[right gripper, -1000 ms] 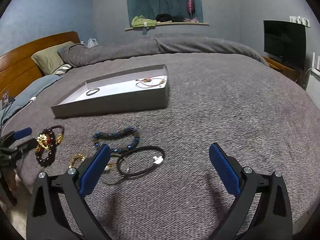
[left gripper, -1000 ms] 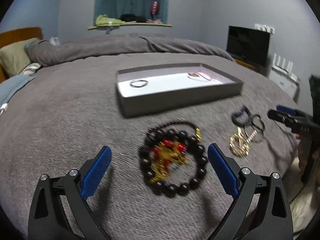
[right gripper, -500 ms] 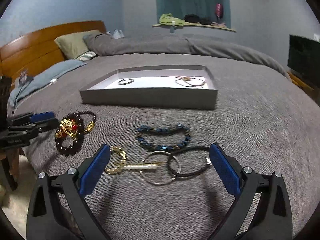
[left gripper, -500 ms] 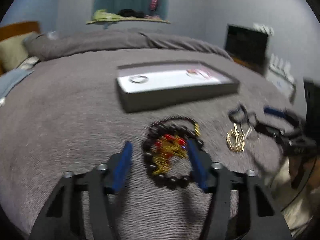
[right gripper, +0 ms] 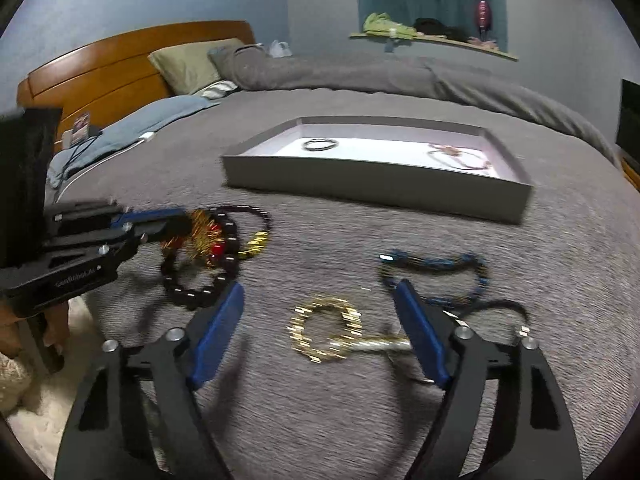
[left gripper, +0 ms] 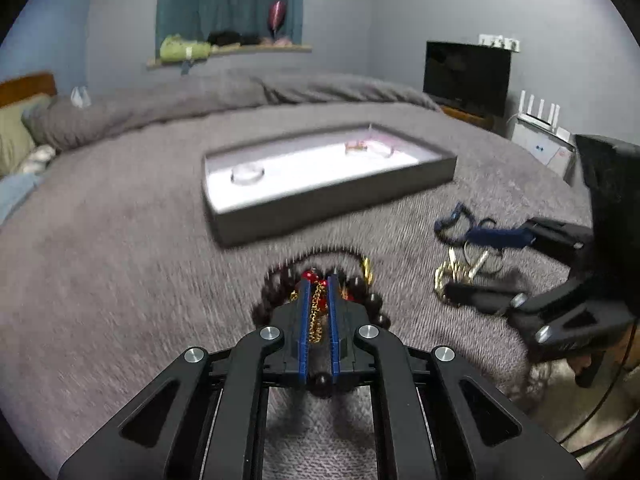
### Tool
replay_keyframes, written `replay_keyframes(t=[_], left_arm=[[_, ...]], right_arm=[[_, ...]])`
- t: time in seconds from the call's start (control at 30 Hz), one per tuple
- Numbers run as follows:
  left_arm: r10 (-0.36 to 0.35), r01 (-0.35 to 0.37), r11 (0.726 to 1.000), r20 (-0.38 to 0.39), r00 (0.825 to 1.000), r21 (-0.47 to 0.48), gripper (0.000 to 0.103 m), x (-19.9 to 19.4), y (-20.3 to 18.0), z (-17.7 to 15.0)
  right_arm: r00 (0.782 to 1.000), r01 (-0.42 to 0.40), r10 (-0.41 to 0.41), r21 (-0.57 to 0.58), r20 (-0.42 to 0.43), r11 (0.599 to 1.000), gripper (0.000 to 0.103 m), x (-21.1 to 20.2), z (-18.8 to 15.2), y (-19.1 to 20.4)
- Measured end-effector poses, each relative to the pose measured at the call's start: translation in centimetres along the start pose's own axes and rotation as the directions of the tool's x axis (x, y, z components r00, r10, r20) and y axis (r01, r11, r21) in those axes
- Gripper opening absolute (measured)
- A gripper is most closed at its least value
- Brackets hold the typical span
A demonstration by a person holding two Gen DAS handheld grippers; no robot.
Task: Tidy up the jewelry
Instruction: 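Grasp the gold-and-red charm with the left gripper while the right grasps the black bead bracelet, then lift both items into the white box and open both grippers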
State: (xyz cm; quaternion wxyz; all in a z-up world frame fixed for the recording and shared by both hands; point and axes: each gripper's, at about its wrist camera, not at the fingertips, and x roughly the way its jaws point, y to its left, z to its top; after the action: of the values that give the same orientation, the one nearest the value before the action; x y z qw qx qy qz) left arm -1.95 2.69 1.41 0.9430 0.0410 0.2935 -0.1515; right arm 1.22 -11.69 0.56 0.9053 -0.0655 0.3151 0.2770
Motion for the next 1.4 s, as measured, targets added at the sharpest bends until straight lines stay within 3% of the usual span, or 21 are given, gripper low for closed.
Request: replay_keyframes(t=[0.27, 0.67, 0.73, 0.93, 1.4], left_arm=[[0.036, -0.035, 0.999, 0.121, 0.992, -0.010, 0.009, -1.9, 1.4, 2.5], [0.011, -0.006, 0.999, 0.099, 0.995, -0.050, 0.009, -1.2, 2.7, 1.8], [0.006, -0.001, 0.999, 0.098, 0.995, -0.052, 0.009, -1.3, 2.7, 1.8], [0.007, -0.003, 0.999, 0.102, 0.995, -0.045, 0.009, -1.6, 2.3, 1.8], [0.005, -0.003, 1.000, 0.169, 0.986, -0.015, 0.009, -4.0, 1.2, 5.0]], right_arm=[[0.996, -0.074, 0.074, -0.006, -0.049, 0.997, 0.046, 2.4, 1.2, 2.7], [0.992, -0.074, 0.073, -0.010, -0.099, 0.997, 0.032, 4.5, 1.5, 4.4], [0.991, -0.086, 0.084, -0.007, -0.106, 0.996, 0.020, 4.7, 1.4, 4.4], [0.995, -0.086, 0.085, -0.017, -0.060, 0.996, 0.014, 3.4, 1.5, 4.7], [0.997, -0.017, 0.020, -0.051, 0.068, 0.999, 0.014, -0.4, 3.7, 3.7]])
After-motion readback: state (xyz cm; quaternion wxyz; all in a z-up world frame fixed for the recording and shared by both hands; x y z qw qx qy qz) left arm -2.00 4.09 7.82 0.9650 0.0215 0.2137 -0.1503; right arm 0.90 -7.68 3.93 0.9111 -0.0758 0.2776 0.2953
